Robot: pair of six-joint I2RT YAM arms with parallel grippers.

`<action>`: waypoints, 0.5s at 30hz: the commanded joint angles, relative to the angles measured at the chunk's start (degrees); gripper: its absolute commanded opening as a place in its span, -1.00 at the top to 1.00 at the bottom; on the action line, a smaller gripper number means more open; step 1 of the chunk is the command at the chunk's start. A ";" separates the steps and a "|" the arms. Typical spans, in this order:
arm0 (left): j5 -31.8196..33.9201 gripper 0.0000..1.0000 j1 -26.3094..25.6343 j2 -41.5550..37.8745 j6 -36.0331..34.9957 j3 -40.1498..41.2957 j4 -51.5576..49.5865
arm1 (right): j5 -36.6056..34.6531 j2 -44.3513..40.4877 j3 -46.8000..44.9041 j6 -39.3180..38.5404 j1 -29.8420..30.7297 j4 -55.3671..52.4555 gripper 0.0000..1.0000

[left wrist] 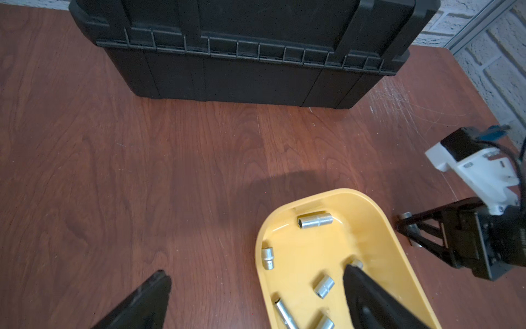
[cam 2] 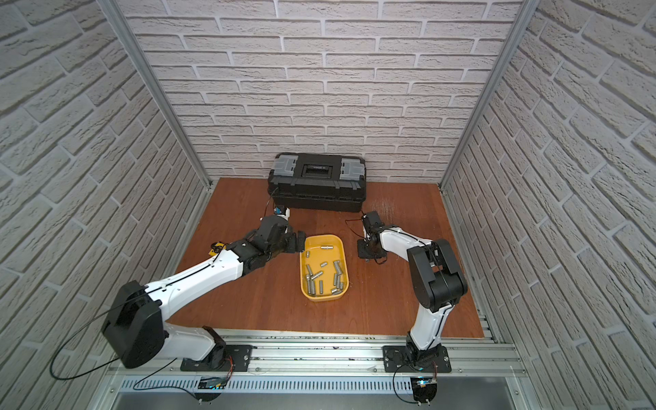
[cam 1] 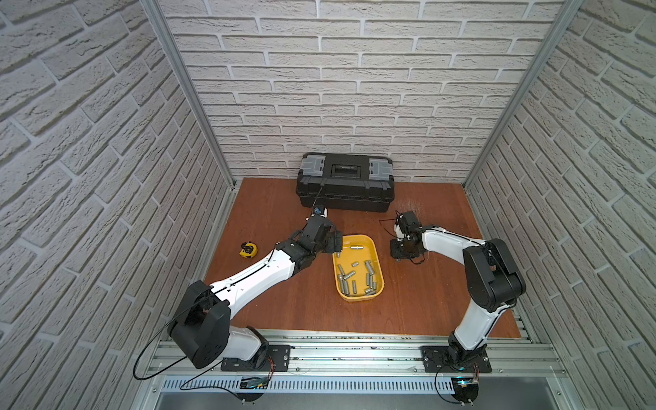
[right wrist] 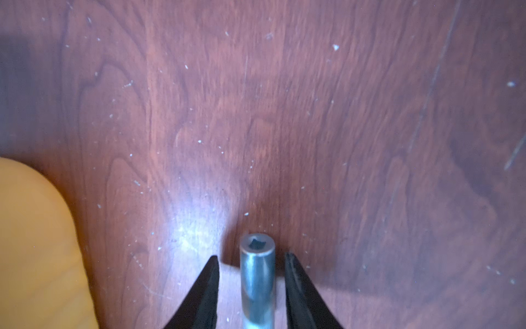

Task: Take out the socket from the storage box
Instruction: Place the socket head at the center of the board.

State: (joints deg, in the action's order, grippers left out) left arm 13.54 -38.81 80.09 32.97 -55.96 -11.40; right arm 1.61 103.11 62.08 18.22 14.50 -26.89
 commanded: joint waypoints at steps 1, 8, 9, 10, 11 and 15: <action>-1.29 -0.96 -0.44 1.54 -1.39 -2.89 -1.50 | -0.02 -3.43 0.70 -0.51 -0.11 -2.42 0.15; -2.58 -0.84 -2.58 4.68 -0.70 -5.19 -3.31 | -0.37 -9.93 0.62 -0.41 -0.11 -5.36 0.08; -3.17 -0.81 -2.72 5.66 -0.45 -5.87 -4.11 | -0.23 -10.81 0.80 -0.26 -0.17 -5.90 0.07; -3.36 -0.80 -3.00 6.57 -0.25 -6.71 -5.21 | 0.00 -11.78 0.86 -0.24 -0.14 -6.47 0.07; -3.49 -0.78 -3.30 7.46 -0.17 -7.49 -6.15 | 0.16 -12.60 0.92 -0.06 -0.12 -6.71 0.06; -3.61 -0.69 -5.23 11.12 -0.81 -11.77 -11.32 | 1.00 -16.91 -0.17 1.30 -0.09 -7.05 0.06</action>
State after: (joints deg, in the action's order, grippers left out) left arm 10.57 -42.74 89.71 32.18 -64.79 -18.65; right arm 1.69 89.43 62.08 18.48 14.50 -32.91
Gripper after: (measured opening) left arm 0.851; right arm 0.472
